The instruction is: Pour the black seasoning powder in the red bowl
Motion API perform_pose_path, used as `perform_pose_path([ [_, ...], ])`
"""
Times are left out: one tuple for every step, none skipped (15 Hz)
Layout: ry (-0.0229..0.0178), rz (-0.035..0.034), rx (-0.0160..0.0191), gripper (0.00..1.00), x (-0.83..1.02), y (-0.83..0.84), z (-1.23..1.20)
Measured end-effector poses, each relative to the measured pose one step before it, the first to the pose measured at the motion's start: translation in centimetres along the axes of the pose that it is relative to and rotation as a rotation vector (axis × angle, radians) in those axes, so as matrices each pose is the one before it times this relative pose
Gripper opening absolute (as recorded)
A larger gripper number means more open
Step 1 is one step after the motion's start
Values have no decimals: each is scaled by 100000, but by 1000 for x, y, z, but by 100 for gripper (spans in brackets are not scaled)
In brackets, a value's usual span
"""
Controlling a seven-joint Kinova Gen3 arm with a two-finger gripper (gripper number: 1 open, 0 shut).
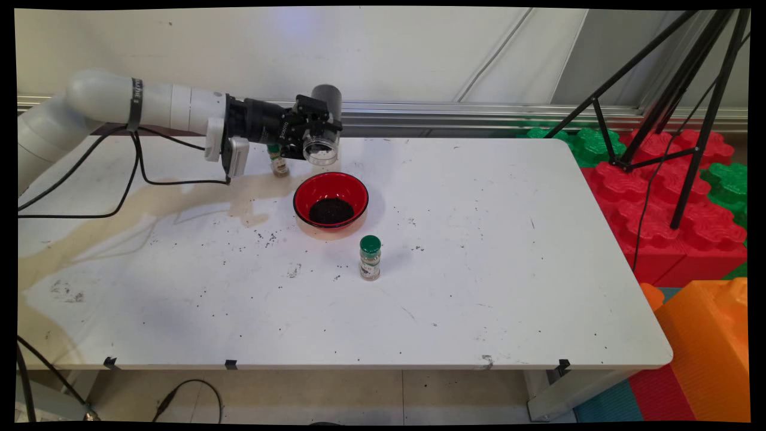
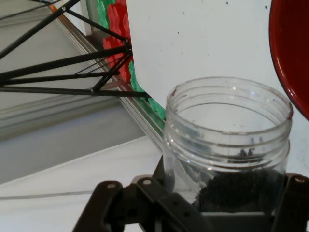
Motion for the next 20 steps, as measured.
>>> perform_pose_path([
  [-22,1650,133,0,34,-29,-5],
  [-70,1429,109,0,10,-29,-10],
  [-61,1458,129,0,13,-29,-11],
  [-113,1328,128,0,7,-21,-27],
  [-78,1067,118,0,-3,-23,-13],
  [-135,1420,168,0,3,-31,-24],
  [-117,1070,109,0,3,-16,-28],
  [-87,1025,111,0,-2,-25,-4],
  [-69,629,73,0,-2,-12,-9],
  [-112,998,116,0,-3,-25,-20],
  [-65,671,71,0,-2,-13,-8],
  [-111,1033,109,0,-8,-28,-17],
  [-75,649,58,0,-6,-9,-9],
  [-109,1003,109,0,-6,-28,-12],
  [-65,636,66,0,-1,-14,-8],
  [-84,929,104,0,2,-25,-11],
  [-46,597,70,0,3,-16,-5],
  [-61,900,101,0,2,-22,-6],
  [-46,572,55,0,2,-16,-7],
  [-45,818,90,0,2,-19,-1],
])
